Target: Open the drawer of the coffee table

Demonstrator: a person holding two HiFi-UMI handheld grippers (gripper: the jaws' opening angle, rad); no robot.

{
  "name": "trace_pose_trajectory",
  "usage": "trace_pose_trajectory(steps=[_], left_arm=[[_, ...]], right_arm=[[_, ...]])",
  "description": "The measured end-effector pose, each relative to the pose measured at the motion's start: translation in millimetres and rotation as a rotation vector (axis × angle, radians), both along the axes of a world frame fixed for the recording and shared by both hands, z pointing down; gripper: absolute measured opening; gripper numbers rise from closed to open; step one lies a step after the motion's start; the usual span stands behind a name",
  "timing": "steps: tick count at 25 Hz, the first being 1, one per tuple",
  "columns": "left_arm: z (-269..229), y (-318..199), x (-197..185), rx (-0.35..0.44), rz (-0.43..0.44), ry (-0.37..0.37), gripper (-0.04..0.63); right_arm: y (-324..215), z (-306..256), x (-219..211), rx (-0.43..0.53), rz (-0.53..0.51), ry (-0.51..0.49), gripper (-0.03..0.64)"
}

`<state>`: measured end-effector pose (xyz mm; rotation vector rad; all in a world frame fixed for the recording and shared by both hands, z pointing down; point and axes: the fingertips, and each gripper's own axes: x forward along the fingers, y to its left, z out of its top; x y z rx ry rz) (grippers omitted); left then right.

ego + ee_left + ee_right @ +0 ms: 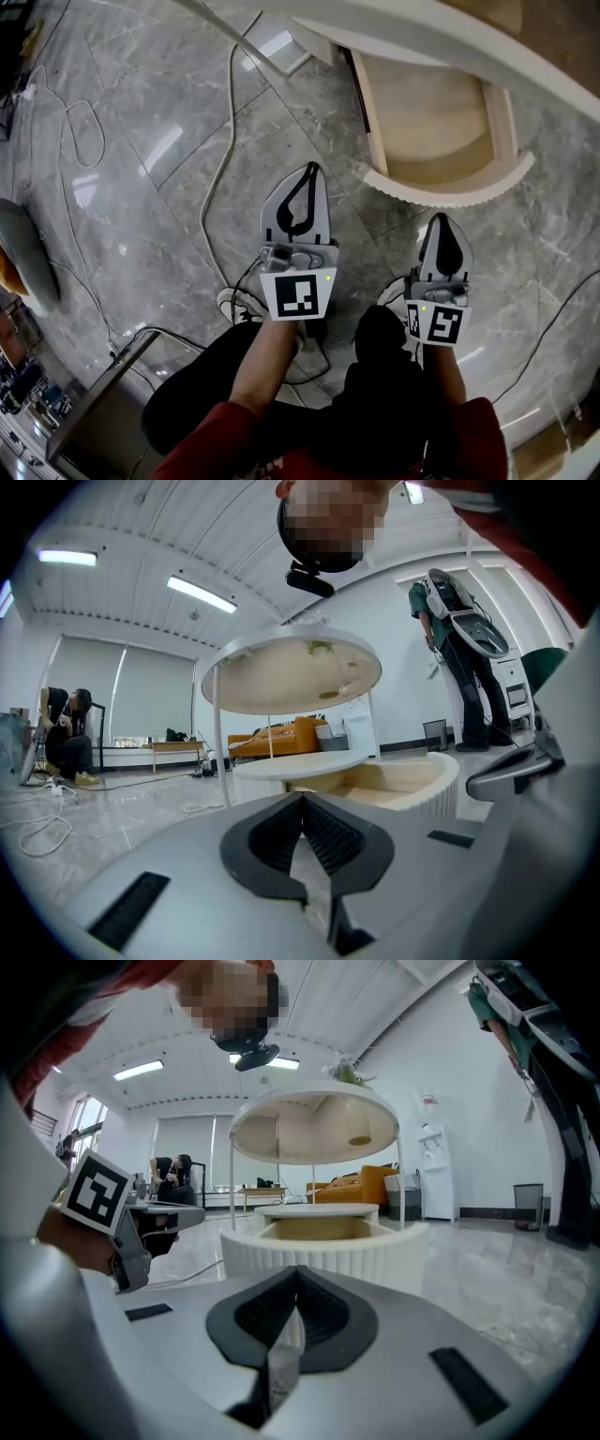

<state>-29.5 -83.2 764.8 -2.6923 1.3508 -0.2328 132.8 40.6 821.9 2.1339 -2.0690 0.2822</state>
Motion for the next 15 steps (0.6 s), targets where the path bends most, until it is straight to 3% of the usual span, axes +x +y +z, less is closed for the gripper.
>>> trace_pose_trajectory(steps=[8,15], left_arm=[[-149.2,-20.3,-42.8,0.053,-0.015,-0.044,0.014],[-336.3,-30.8,-65.5,0.029,-0.057,-0.043,0.014]], right_arm=[[-29.9,-161.6,-23.0,-0.013,-0.048,-0.006,0.021],[-61.4,-349.9,-49.8,-0.030,-0.128,0.003,0.021]])
